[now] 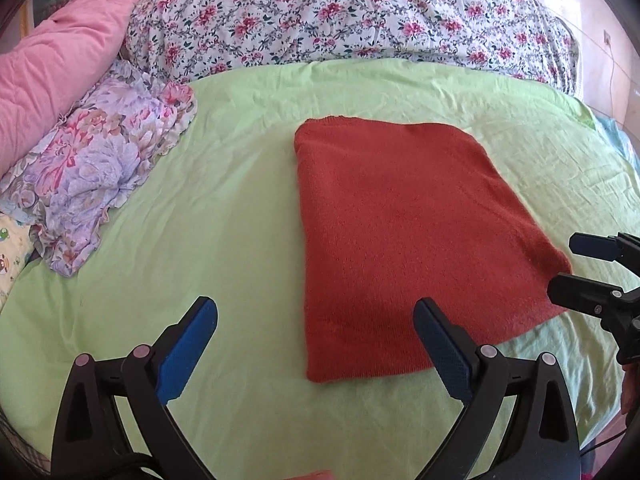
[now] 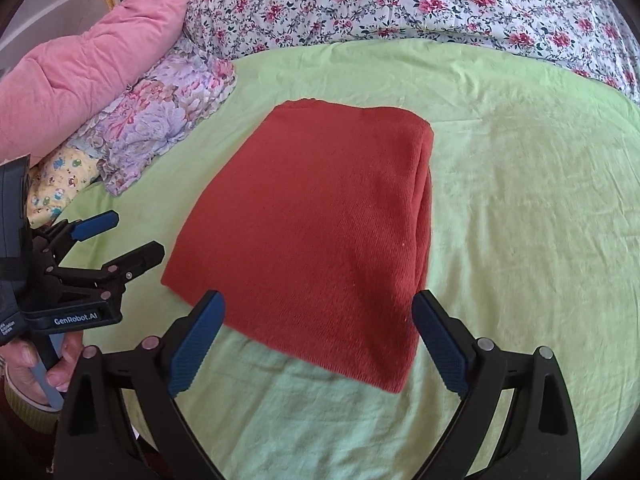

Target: Fold small clothes

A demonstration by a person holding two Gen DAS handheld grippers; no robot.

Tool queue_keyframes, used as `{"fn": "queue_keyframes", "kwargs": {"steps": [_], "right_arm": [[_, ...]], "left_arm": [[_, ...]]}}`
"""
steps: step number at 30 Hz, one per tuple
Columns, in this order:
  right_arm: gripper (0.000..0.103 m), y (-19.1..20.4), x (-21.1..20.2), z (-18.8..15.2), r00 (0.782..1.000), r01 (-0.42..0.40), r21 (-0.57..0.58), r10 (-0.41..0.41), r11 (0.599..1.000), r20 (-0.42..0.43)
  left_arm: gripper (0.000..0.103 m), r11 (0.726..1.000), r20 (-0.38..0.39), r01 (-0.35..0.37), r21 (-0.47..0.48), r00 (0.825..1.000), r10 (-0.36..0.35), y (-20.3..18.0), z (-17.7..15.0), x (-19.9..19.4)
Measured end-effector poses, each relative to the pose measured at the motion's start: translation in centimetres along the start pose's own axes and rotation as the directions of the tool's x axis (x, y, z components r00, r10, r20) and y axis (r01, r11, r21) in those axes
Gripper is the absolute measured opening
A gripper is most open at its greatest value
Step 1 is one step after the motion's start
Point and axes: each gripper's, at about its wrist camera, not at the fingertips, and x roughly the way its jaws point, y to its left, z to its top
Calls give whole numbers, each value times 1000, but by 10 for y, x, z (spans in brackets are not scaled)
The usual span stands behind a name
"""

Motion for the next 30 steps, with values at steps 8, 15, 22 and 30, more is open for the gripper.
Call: {"fn": "queue_keyframes", "kwargs": {"steps": [8,15,22,30], "right_arm": [[95,-7,20,7,1000,16,38,-16,999,-9],[95,-7,25,8,1000,23,35,-22,999,-15],[95,-6,27,10,999,28,32,-27,999,-17],[95,-13,31,18,1000,20,29,-20,999,-17]], "left_arm": [[99,999,-34,-15,-28,999,14,0,-2,21],[99,999,-40,-14,-37,999,12,0,-1,27],[99,999,-35,-8,-38,999,6,-4,1,28],[99,998,-38,7,-55,999,-9,-5,4,30]]}}
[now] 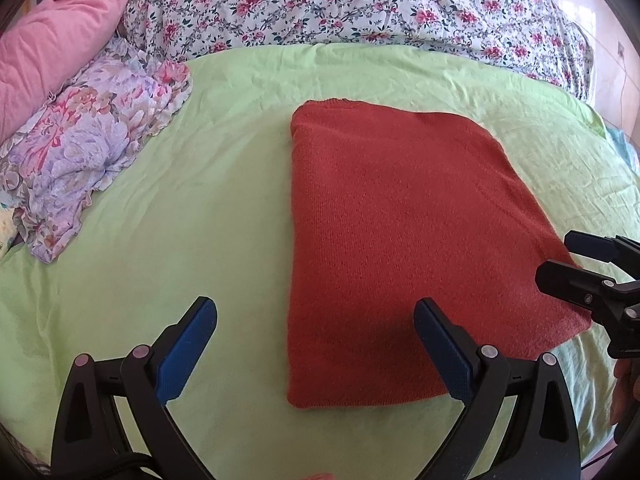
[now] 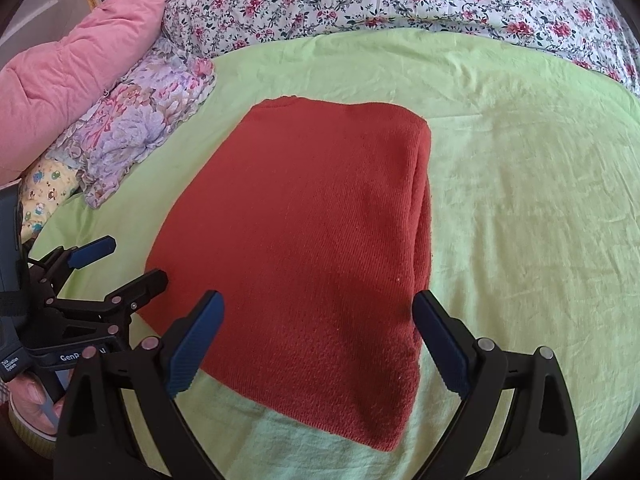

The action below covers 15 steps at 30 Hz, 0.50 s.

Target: Fold small clothes

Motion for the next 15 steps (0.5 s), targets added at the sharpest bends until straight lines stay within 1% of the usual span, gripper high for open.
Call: {"fn": "queue_keyframes", "kwargs": {"steps": [15], "right_arm": [[95,0,0,3,1000,-1,3,1,1000,7]], "left_arm": [[99,1000,-9,9,-23,1000,-9,-1,1,2]]}}
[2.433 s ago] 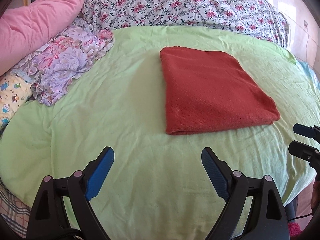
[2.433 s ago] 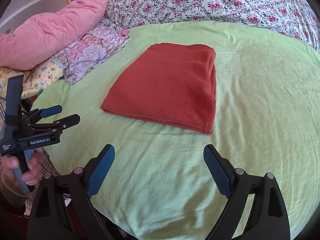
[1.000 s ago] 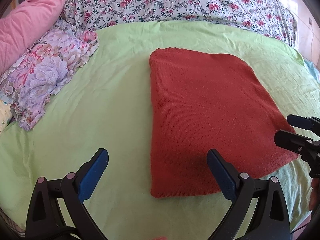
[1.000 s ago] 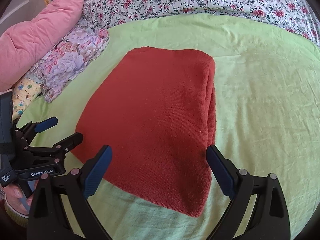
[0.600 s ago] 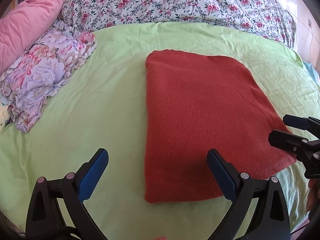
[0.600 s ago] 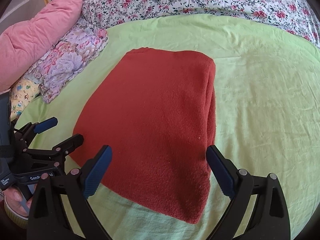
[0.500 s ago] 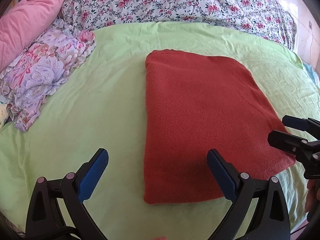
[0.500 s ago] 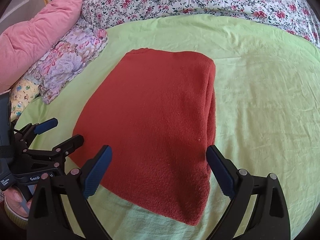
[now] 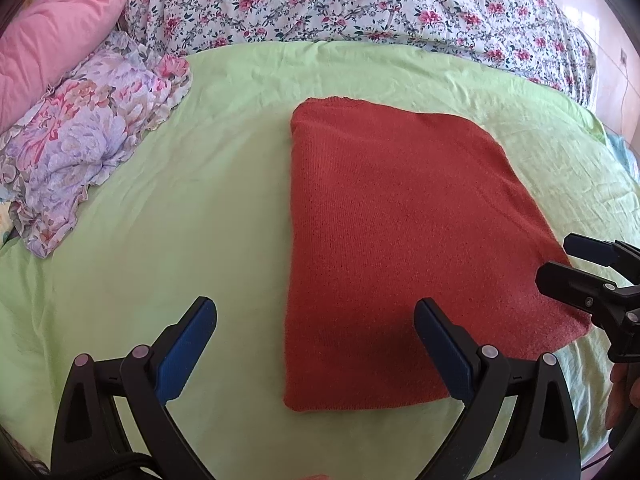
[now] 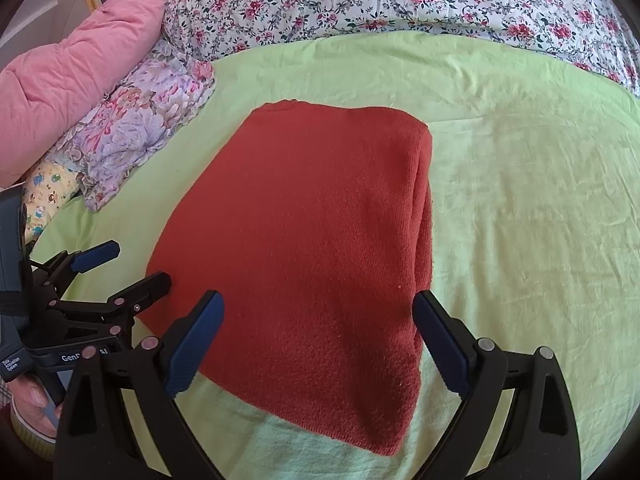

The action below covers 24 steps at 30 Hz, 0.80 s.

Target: Fold small clothes

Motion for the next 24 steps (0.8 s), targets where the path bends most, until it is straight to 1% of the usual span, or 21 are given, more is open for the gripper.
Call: {"fn": "queue_keyframes", "kwargs": {"steps": [24], "right_arm": [[95,1,-4,-1,1000,0,7,0,1000,8]], "left_arm": [[100,1000,15,-2,9,1000,2,-4,-2,-5]]}}
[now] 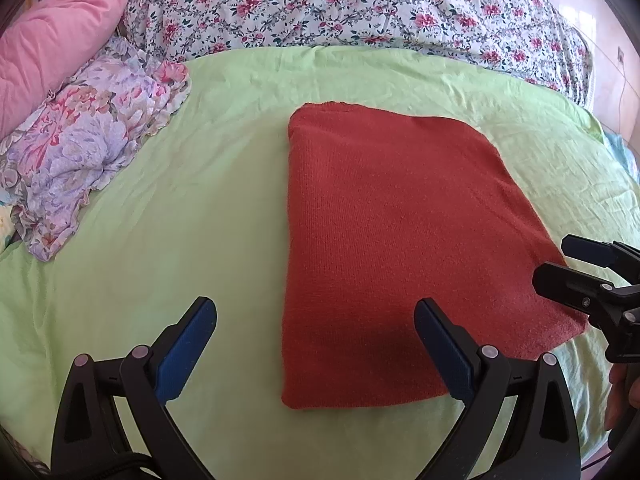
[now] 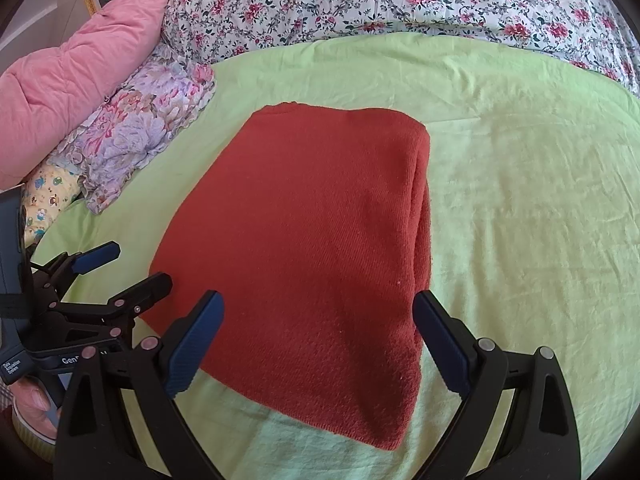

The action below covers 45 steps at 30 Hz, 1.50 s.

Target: Fold small clothes

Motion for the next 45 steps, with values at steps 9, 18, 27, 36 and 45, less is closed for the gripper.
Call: {"fn": "queue_keyframes", "kwargs": {"steps": [9,18,27,36,45], "right_arm": [[95,-1,0,1,1000,-2,-1,2,1000,-2],[95,-1,0,-2,1000,1,4,-1,1000,-2],[95,-1,0,-2,1000,1,4,-1,1000,-1],[95,0,-1,-2,1000,2,3,-2,1000,2],[96,-1,-1,-2,1000,2,3,-2,1000,2]], "left_arm": [[100,1000,-5,7,5,1000,-7,0,0,0],[100,1000,-7,9,3,1000,-9,-1,0,0],[100,1000,-6,9,7,1000,-9,-1,1,0],[100,1000,-3,9,7,1000,-9,-1,1,-1],[100,1000,0,8,12,1000,-8,-2,1,-3]]}}
